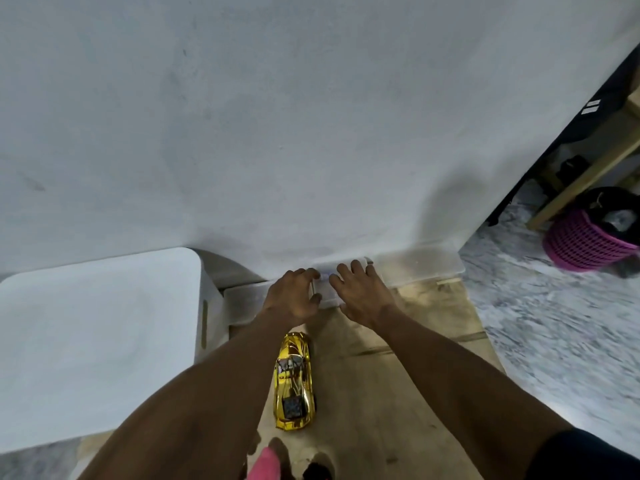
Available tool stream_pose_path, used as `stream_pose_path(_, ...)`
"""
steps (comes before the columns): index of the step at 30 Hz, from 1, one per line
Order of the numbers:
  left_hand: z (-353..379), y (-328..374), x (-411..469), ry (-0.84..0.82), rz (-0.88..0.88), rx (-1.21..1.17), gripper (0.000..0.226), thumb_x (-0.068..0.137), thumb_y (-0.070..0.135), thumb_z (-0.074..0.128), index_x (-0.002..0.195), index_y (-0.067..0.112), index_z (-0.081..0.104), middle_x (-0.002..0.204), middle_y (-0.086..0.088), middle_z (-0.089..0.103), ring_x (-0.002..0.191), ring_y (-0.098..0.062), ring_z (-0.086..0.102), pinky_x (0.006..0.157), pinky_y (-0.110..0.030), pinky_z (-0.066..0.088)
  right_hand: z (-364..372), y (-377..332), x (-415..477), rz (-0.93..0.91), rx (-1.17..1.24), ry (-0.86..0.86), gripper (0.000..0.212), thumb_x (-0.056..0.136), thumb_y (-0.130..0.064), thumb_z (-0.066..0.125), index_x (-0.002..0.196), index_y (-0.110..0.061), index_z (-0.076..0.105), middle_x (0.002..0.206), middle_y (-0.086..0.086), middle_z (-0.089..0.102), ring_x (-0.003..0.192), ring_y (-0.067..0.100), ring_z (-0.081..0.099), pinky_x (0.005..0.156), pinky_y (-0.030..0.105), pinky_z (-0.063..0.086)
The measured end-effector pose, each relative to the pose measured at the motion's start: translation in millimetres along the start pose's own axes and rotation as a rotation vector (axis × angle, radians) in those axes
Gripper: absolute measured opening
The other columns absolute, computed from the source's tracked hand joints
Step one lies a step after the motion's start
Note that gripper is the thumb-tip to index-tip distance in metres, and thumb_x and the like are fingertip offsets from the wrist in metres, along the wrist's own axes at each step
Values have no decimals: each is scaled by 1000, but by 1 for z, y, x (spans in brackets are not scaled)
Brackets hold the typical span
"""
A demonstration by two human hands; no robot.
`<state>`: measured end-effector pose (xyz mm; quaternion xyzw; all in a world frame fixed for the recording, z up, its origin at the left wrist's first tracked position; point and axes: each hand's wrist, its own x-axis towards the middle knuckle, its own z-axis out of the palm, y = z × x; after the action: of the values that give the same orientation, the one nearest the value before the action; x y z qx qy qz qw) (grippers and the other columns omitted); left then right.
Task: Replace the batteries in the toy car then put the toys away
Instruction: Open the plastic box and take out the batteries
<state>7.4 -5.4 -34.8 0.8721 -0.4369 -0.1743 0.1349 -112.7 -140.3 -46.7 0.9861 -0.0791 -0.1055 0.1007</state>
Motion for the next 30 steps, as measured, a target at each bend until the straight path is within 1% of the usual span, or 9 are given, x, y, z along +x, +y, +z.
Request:
stream_pose_path(5, 4, -1, -2, 35, 3, 0, 45, 90, 36, 63, 133, 28, 54, 131, 6, 62, 120, -18, 56, 89, -33, 47, -7, -5, -2, -40, -65, -93, 63, 85, -31, 67, 137, -6, 42, 129, 19, 54, 116, 40, 53, 87, 51, 51)
stream_pose_path(10, 6, -1, -8, 68, 10, 20, 42, 94, 36, 60, 135, 31, 53, 136, 7, 59, 122, -18, 55, 92, -33, 47, -15, -12, -4, -79, -96, -148, 61, 91, -27, 62, 139, 2, 37, 133, 33, 49, 122, 50, 50, 83, 55, 54)
stream_pose_path(13, 8, -2, -11, 70, 19, 35, 45, 93, 39, 61, 136, 32, 51, 138, 6, 57, 121, -18, 55, 90, -32, 47, -16, -12, -8, -75, -45, -142, 50, 95, -26, 51, 136, 1, 41, 135, 35, 48, 118, 47, 53, 82, 51, 54)
stream_pose_path(15, 8, -3, -13, 34, 30, 38, 55, 88, 44, 64, 139, 30, 47, 140, 5, 53, 122, -19, 52, 90, -34, 47, -18, -7, -9, -91, -12, -114, 47, 95, -23, 49, 136, -1, 41, 133, 30, 50, 112, 42, 55, 79, 48, 55)
stream_pose_path(19, 5, -2, -11, -24, 33, 25, 69, 82, 40, 69, 143, 26, 40, 142, 2, 47, 125, -21, 48, 92, -36, 48, -23, 7, -13, -145, 44, -21, 43, 95, -24, 50, 134, -6, 47, 130, 18, 55, 110, 36, 56, 80, 46, 56)
stream_pose_path(22, 3, 0, -9, 42, 32, -12, 58, 87, 38, 67, 140, 24, 45, 140, 2, 46, 125, -21, 50, 93, -36, 49, -28, 12, -18, -148, 112, 85, 38, 95, -24, 52, 129, -7, 53, 125, 15, 60, 110, 32, 59, 81, 46, 56)
stream_pose_path(25, -2, 0, -4, 74, 76, -40, 48, 91, 33, 64, 137, 22, 53, 140, 3, 53, 126, -20, 52, 98, -32, 45, -38, 16, -21, -138, 200, 254, 30, 80, -15, 72, 107, -4, 66, 103, 15, 68, 95, 33, 66, 68, 44, 59)
stream_pose_path(27, -9, 2, 0, 94, 48, -102, 43, 93, 30, 63, 135, 22, 57, 138, 1, 58, 124, -21, 55, 100, -30, 42, -42, 21, -21, -32, 281, 370, 28, 72, -12, 78, 98, -6, 68, 96, 12, 69, 89, 32, 66, 67, 41, 57)
stream_pose_path(30, -20, 4, 6, 154, -28, -251, 36, 92, 30, 65, 127, 21, 66, 126, -1, 68, 113, -21, 63, 91, -27, 46, -37, 26, -26, 213, 498, 521, 22, 72, -14, 75, 91, -12, 64, 90, 4, 62, 83, 25, 59, 70, 37, 50)
